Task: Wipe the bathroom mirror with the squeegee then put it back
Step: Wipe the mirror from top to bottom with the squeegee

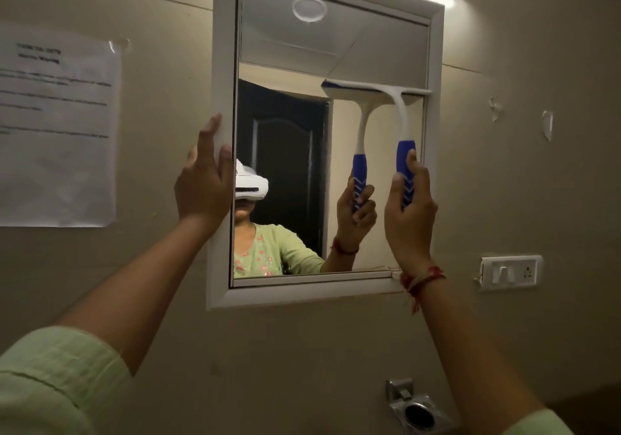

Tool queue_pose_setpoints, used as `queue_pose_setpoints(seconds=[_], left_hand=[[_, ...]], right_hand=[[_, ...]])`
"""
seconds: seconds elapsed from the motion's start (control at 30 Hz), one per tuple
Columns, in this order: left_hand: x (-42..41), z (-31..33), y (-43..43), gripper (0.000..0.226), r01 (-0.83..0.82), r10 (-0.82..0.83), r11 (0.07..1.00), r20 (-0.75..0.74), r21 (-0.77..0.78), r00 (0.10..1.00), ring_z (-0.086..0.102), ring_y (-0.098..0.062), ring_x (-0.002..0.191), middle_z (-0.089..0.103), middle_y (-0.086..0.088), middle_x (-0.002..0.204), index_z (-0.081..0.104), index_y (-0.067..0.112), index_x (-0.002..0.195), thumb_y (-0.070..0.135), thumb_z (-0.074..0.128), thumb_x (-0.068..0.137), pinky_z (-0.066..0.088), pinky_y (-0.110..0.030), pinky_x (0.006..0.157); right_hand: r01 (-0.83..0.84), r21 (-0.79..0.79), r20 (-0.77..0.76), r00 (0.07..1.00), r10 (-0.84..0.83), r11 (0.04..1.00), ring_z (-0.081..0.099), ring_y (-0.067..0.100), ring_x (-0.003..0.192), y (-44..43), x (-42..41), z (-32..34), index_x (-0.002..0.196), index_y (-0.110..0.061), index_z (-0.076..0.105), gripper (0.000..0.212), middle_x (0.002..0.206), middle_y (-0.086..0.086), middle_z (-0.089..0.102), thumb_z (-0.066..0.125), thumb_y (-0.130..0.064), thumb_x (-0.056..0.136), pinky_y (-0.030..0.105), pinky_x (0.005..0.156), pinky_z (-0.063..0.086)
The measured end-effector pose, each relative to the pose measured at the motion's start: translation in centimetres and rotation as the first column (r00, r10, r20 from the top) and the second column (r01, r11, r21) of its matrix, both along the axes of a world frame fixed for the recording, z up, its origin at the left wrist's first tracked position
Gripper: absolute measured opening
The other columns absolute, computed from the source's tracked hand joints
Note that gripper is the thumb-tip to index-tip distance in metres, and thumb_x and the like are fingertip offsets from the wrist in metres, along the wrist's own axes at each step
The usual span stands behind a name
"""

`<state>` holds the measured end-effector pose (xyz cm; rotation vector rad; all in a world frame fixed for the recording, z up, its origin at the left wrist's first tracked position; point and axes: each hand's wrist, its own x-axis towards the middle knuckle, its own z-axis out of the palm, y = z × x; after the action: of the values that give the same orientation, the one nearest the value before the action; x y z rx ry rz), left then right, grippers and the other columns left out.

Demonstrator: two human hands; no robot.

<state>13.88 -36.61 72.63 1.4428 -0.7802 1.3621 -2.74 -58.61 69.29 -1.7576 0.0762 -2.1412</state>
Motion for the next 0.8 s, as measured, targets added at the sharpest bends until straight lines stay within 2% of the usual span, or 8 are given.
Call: queue_pose_setpoints(seconds=[0.17,0.27,0.33,0.4,0.53,0.6,0.73,0.8], left_hand=[[0.0,0.0,0.0,0.041,0.020,-0.020,1.000,-0.009,0.021,1.000,0.062,-0.032,0.080,0.057,-0.014,0.125,0.031,0.024,0.140,0.031,0.036,0.099,0.037,-0.025,0.061],[0.1,0.0,0.0,0.041,0.027,-0.026,0.999,-0.010,0.021,1.000,0.060,-0.026,0.073,0.058,-0.015,0.121,0.031,0.025,0.139,0.031,0.035,0.099,0.032,-0.016,0.056],[0.1,0.0,0.0,0.041,0.036,-0.035,0.999,-0.008,0.023,0.999,0.057,-0.021,0.069,0.058,-0.016,0.121,0.032,0.024,0.139,0.032,0.035,0.099,0.031,-0.014,0.055],[0.1,0.0,0.0,0.041,0.046,-0.046,0.998,-0.012,0.036,0.999,0.056,-0.020,0.067,0.059,-0.016,0.118,0.031,0.023,0.140,0.032,0.034,0.100,0.034,-0.018,0.055],[0.0,0.0,0.0,0.042,0.061,-0.060,0.998,-0.018,0.036,0.998,0.050,-0.013,0.064,0.060,-0.017,0.116,0.030,0.023,0.140,0.031,0.034,0.100,0.035,-0.020,0.055],[0.0,-0.1,0.0,0.041,0.063,-0.062,0.997,-0.017,0.035,0.998,0.050,-0.013,0.064,0.060,-0.017,0.114,0.030,0.023,0.140,0.031,0.034,0.100,0.033,-0.017,0.054],[-0.1,-0.2,0.0,0.041,0.058,-0.057,0.998,-0.008,0.032,0.998,0.050,-0.014,0.064,0.059,-0.017,0.117,0.032,0.020,0.140,0.028,0.036,0.100,0.029,-0.011,0.053],[-0.2,-0.1,0.0,0.041,0.059,-0.059,0.998,-0.010,0.029,0.998,0.052,-0.016,0.063,0.058,-0.017,0.119,0.032,0.020,0.140,0.028,0.036,0.100,0.031,-0.012,0.052]], right_hand=[[0.010,0.000,-0.011,1.000,-0.010,1.000,0.059,0.012,0.096,0.0,0.6,-2.2,0.136,-0.021,0.036,0.042,0.122,0.010,0.058,0.039,-0.034,0.096,0.024,0.078,0.052],[-0.006,-0.004,-0.038,0.999,0.006,1.000,0.062,0.018,0.095,-0.2,0.3,-5.1,0.135,-0.020,0.036,0.046,0.118,0.012,0.058,0.037,-0.040,0.094,0.031,0.077,0.055],[-0.009,-0.012,-0.039,0.999,0.009,1.000,0.060,0.010,0.093,0.0,0.0,-5.7,0.135,-0.018,0.038,0.044,0.117,0.009,0.058,0.038,-0.036,0.095,0.029,0.077,0.055],[0.000,-0.011,-0.041,0.999,-0.001,1.000,0.059,0.005,0.089,0.1,-0.2,-4.6,0.134,-0.015,0.038,0.042,0.114,0.005,0.058,0.040,-0.032,0.095,0.027,0.076,0.055],[0.023,-0.005,-0.034,0.999,-0.024,1.000,0.063,0.019,0.089,0.0,-0.4,-0.9,0.134,-0.012,0.039,0.043,0.113,0.014,0.060,0.041,-0.032,0.096,0.030,0.076,0.055],[0.027,-0.002,-0.032,0.999,-0.027,1.000,0.063,0.021,0.091,-0.1,-0.3,-0.7,0.135,-0.014,0.038,0.044,0.115,0.014,0.060,0.040,-0.033,0.095,0.031,0.078,0.055],[0.030,0.000,-0.066,0.997,-0.030,1.000,0.061,0.015,0.088,-0.1,-0.3,-4.4,0.136,-0.012,0.037,0.045,0.112,0.013,0.059,0.040,-0.031,0.095,0.031,0.076,0.056],[0.009,0.002,-0.077,0.997,-0.009,1.000,0.060,0.015,0.091,0.0,-0.5,-6.3,0.137,-0.011,0.037,0.048,0.116,0.013,0.058,0.039,-0.032,0.094,0.031,0.077,0.055]])
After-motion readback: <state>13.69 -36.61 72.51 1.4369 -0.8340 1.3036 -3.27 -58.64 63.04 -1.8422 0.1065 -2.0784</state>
